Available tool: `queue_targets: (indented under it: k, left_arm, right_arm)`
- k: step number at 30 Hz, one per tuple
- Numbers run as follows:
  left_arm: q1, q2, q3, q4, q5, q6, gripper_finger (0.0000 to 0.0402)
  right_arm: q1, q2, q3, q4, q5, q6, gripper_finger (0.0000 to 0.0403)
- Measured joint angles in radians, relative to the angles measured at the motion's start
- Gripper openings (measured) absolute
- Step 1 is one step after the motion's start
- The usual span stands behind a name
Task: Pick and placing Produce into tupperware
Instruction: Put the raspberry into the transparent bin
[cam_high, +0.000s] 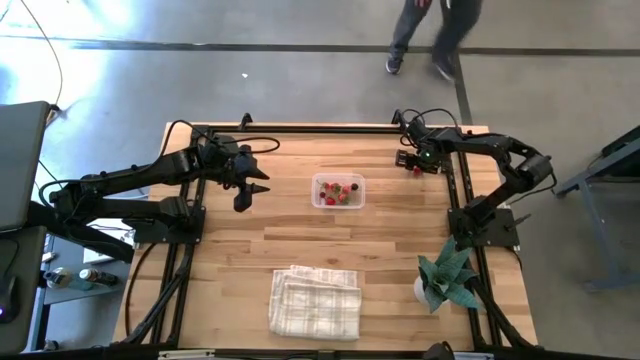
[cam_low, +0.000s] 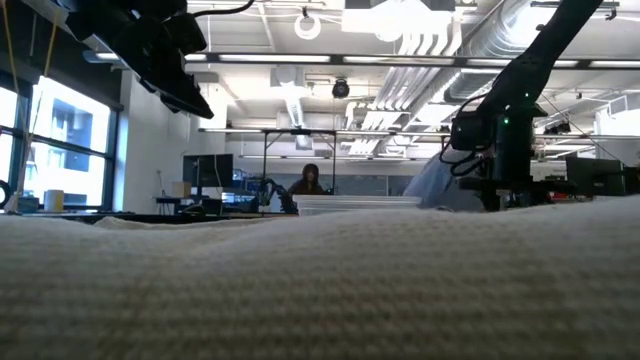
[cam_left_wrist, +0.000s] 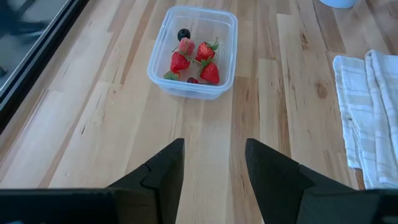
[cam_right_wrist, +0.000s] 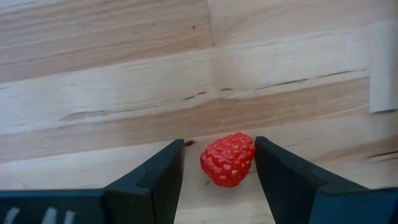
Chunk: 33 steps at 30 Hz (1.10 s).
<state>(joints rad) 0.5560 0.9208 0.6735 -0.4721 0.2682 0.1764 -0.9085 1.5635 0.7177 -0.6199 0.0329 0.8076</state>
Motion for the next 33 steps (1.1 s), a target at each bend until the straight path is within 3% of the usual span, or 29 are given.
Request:
queue_targets:
  k: [15, 33]
  left_arm:
    - [0.000, 0.000, 0.000, 0.000, 0.000, 0.000, 0.0159]
    - [0.000, 0.000, 0.000, 0.000, 0.000, 0.000, 0.0159]
  right_arm:
    - [0.000, 0.000, -0.002, -0.006, -0.010, 0.005, 0.0145]
    - [0.002, 0.005, 0.046, -0.021, -0.005, -0.008, 0.0141]
